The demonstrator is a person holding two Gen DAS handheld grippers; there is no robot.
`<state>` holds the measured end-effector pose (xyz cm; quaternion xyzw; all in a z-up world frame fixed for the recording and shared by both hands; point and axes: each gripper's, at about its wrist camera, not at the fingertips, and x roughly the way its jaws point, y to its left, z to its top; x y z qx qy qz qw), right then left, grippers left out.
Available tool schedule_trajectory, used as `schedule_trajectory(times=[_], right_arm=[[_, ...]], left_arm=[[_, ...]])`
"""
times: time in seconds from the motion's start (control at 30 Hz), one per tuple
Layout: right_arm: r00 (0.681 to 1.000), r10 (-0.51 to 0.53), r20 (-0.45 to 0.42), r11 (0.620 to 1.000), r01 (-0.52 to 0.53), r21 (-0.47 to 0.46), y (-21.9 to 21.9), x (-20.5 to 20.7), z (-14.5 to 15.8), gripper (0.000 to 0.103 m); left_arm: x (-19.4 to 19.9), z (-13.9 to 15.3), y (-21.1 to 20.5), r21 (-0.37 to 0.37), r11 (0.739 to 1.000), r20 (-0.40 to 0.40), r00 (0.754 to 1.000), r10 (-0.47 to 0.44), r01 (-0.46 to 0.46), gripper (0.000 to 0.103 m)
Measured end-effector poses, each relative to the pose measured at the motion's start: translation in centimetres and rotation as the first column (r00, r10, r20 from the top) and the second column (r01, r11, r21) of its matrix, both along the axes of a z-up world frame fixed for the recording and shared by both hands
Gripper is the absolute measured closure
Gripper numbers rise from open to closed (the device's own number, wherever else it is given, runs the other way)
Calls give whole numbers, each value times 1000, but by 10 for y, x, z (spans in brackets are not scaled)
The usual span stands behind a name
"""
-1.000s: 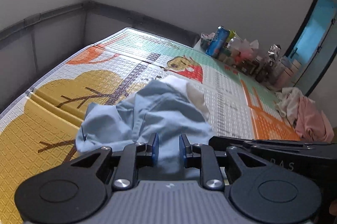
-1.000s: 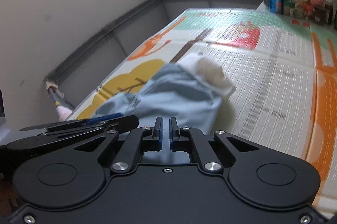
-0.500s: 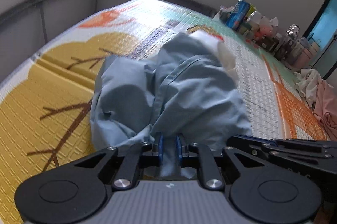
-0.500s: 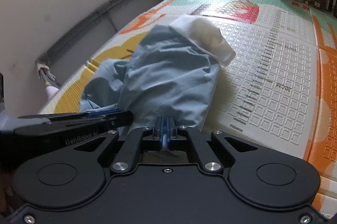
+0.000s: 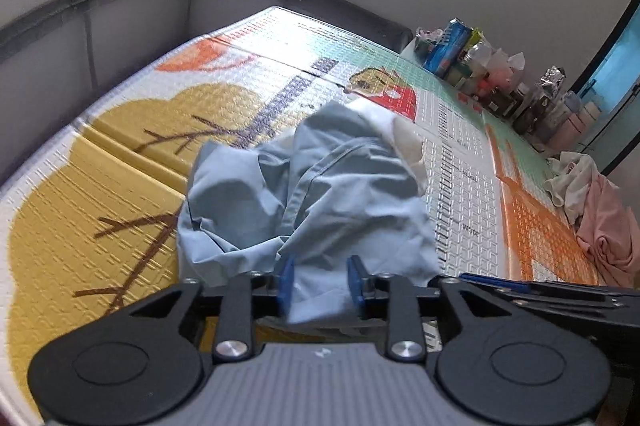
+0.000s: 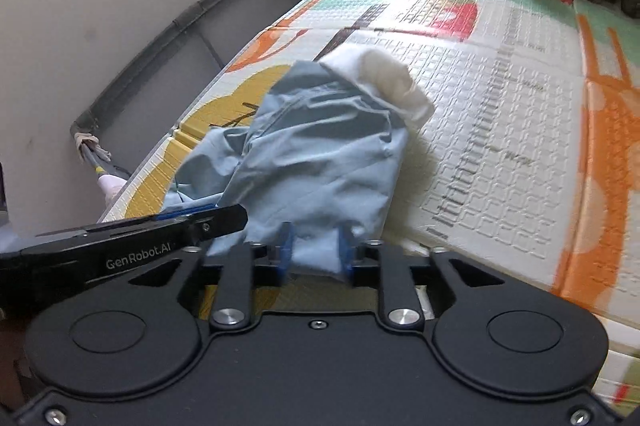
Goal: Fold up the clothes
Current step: 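Open both grippers and lift them away from the folded shirt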
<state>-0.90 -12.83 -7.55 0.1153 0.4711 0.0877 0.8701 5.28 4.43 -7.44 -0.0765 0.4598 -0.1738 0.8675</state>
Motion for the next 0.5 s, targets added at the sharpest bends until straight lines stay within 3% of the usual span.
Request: schedule_trajectory(times=[0.1,0.37,0.5], right_arm=[[1000,-5,-16,1000,5,-20,0,-6,22,64],[998,-3,-60,994,-4,-109,2,-38,63,48],[996,-17,-87,993,7,-121,-2,-54,73,33]], left_arm=[[-9,20,-1,29,999,0,1000,18,-18,38],[-36,52,-8,142,990,-38,999,1,5,24],[-51,58,-9,177,984,-88,996,-8,24,21]])
